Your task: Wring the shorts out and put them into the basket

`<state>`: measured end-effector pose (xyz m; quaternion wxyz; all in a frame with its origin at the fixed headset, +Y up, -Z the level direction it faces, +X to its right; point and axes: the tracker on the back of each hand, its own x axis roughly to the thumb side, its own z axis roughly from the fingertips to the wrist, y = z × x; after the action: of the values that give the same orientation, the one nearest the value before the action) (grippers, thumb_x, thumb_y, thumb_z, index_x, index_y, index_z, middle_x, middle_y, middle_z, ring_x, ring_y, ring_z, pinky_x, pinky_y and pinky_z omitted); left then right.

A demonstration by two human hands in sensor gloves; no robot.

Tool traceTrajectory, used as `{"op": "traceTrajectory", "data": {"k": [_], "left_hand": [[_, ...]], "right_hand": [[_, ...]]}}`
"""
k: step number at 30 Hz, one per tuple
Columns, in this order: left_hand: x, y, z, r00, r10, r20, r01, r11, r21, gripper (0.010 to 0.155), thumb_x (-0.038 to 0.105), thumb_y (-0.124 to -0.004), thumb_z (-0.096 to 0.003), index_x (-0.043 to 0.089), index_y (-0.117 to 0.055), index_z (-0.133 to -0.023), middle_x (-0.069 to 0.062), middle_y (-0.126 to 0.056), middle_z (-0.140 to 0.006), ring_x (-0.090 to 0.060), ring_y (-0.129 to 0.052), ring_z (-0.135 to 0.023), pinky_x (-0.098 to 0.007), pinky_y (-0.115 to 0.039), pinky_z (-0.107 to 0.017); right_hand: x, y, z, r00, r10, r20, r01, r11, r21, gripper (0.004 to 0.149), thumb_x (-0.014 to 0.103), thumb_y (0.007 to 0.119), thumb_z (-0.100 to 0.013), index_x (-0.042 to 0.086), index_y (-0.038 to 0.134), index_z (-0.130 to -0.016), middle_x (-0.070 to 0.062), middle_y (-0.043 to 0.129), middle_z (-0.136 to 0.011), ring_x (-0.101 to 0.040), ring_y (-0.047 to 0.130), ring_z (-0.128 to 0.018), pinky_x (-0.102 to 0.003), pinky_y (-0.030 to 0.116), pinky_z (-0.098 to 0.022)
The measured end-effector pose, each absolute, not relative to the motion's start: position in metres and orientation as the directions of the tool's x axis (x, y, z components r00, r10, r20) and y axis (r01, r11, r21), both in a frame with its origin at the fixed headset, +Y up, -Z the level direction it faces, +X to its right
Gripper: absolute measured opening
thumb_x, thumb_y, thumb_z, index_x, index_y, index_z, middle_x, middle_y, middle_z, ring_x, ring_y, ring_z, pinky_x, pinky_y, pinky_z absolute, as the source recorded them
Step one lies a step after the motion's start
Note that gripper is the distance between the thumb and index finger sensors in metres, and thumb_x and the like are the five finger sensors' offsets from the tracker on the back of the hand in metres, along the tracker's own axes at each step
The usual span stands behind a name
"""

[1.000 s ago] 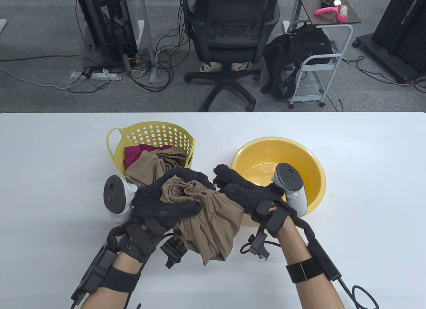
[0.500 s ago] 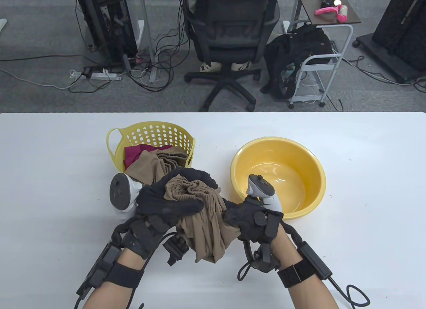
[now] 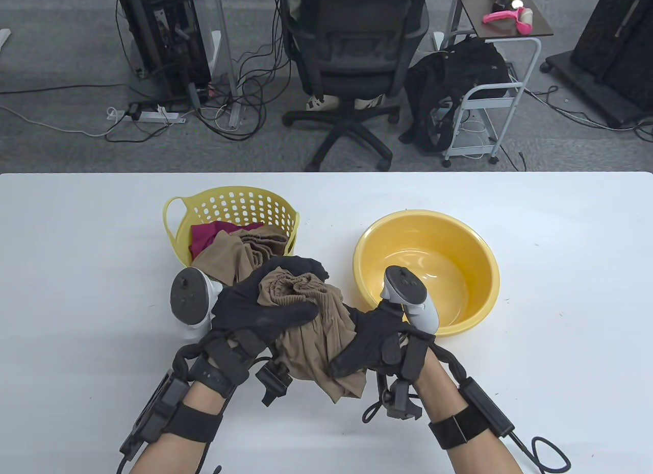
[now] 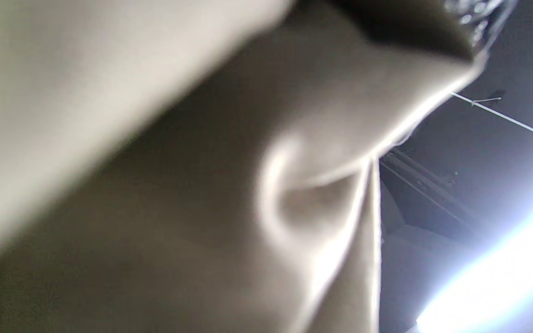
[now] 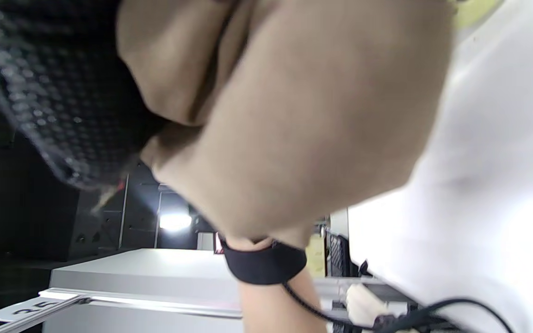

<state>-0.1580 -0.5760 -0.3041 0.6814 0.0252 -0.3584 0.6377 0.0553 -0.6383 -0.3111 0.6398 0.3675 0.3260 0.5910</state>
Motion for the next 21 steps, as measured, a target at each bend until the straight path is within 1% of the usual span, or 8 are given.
{"op": "traceTrajectory", "data": {"k": [2,3,5,6,9,15,21], "left_hand": [[-0.160,-0.578,-0.305,-0.059,0.854,0.516,-0.890,0.189,-0.415,0.064,0.048,-0.099,-0.0473,0.027,-0.066,-0.097,-0.005,-0.081,-0.102,-0.042,-0.083,-0.097,-0.067,-0.057,-0.070],[-0.161,-0.578,-0.305,-0.050,0.856,0.515,-0.890,0.196,-0.412,0.064,0.049,-0.099,-0.0475,0.028,-0.066,-0.097,-0.004,-0.081,-0.102,-0.042,-0.082,-0.097,-0.067,-0.057,-0.070],[-0.163,-0.580,-0.306,-0.022,0.857,0.514,-0.896,0.211,-0.390,0.064,0.050,-0.099,-0.0474,0.028,-0.066,-0.097,-0.004,-0.081,-0.103,-0.042,-0.082,-0.097,-0.067,-0.057,-0.070],[-0.164,-0.581,-0.306,-0.016,0.858,0.514,-0.895,0.217,-0.390,0.064,0.050,-0.098,-0.0478,0.028,-0.065,-0.097,-0.004,-0.080,-0.103,-0.042,-0.082,-0.097,-0.067,-0.057,-0.070],[-0.165,-0.584,-0.305,0.004,0.862,0.507,-0.899,0.226,-0.376,0.064,0.051,-0.097,-0.0485,0.028,-0.065,-0.098,-0.004,-0.080,-0.103,-0.041,-0.083,-0.095,-0.067,-0.058,-0.070],[-0.166,-0.587,-0.305,0.100,0.852,0.514,-0.891,0.306,-0.334,0.062,0.053,-0.094,-0.0504,0.028,-0.063,-0.099,-0.005,-0.079,-0.103,-0.039,-0.083,-0.089,-0.066,-0.061,-0.068],[-0.166,-0.590,-0.304,0.197,0.836,0.513,-0.886,0.375,-0.271,0.062,0.054,-0.093,-0.0510,0.028,-0.063,-0.098,-0.005,-0.080,-0.102,-0.039,-0.085,-0.086,-0.065,-0.063,-0.067]], "right_hand": [[0.057,-0.634,-0.310,0.048,0.995,0.084,-0.592,-0.039,0.805,0.109,0.053,0.104,-0.035,0.001,0.038,-0.105,-0.016,0.071,-0.090,-0.023,0.093,-0.055,-0.023,0.083,-0.034],[0.057,-0.633,-0.310,0.033,0.994,0.100,-0.609,-0.059,0.791,0.107,0.052,0.104,-0.034,0.002,0.040,-0.105,-0.014,0.073,-0.088,-0.021,0.094,-0.053,-0.021,0.083,-0.033],[0.058,-0.629,-0.308,0.014,0.991,0.135,-0.652,-0.093,0.752,0.104,0.050,0.105,-0.033,0.002,0.044,-0.103,-0.012,0.077,-0.084,-0.018,0.095,-0.048,-0.020,0.083,-0.029],[0.059,-0.626,-0.307,-0.016,0.987,0.159,-0.667,-0.129,0.734,0.103,0.050,0.105,-0.033,0.002,0.045,-0.102,-0.012,0.077,-0.083,-0.018,0.094,-0.047,-0.020,0.083,-0.029],[0.061,-0.621,-0.306,-0.079,0.970,0.229,-0.688,-0.219,0.692,0.101,0.050,0.105,-0.033,0.003,0.047,-0.101,-0.009,0.079,-0.081,-0.016,0.095,-0.045,-0.020,0.082,-0.027],[0.060,-0.615,-0.302,-0.217,0.919,0.330,-0.704,-0.382,0.598,0.098,0.049,0.106,-0.031,0.003,0.052,-0.098,-0.006,0.083,-0.075,-0.013,0.095,-0.039,-0.018,0.081,-0.022],[0.060,-0.606,-0.298,-0.390,0.809,0.441,-0.710,-0.568,0.415,0.091,0.047,0.107,-0.030,0.004,0.059,-0.094,-0.003,0.086,-0.068,-0.011,0.096,-0.032,-0.019,0.080,-0.018]]}}
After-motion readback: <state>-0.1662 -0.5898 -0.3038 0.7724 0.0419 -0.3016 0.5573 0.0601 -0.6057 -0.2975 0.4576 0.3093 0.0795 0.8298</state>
